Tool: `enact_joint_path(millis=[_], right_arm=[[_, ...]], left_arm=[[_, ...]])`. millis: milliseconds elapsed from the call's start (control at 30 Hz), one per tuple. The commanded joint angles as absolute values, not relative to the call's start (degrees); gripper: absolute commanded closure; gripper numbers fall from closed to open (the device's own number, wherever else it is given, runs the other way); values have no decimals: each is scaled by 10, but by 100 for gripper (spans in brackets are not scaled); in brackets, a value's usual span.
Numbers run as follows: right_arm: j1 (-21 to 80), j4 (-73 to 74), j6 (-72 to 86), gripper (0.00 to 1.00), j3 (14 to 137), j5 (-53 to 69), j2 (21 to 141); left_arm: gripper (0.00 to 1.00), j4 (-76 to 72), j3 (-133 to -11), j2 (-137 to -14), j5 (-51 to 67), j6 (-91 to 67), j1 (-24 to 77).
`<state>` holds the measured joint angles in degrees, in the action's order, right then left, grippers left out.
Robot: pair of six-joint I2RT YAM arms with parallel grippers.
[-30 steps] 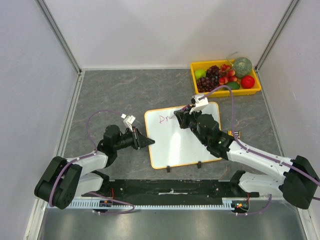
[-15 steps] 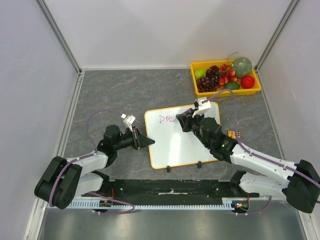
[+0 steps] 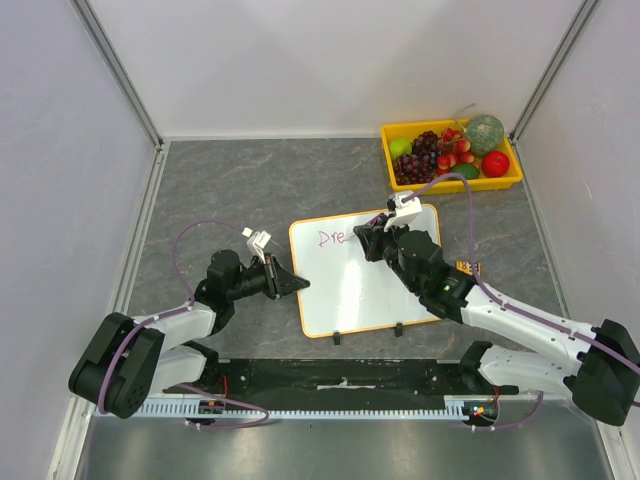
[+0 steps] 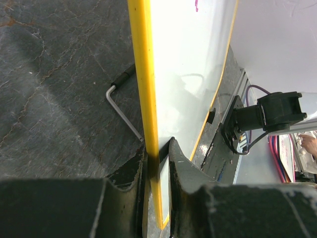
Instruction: Write a sentence on the whiteboard
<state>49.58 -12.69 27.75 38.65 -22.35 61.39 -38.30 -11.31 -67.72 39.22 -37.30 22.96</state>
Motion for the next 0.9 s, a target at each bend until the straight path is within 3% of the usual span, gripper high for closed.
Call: enact_joint_path(millis=[0, 867], right_arm=[[491, -110, 265, 100, 414, -231, 593], [481, -114, 261, 100, 429, -258, 613]], left_arm=[[98, -351, -115, -686, 363, -324, 232], [98, -352, -115, -686, 364, -323, 231]])
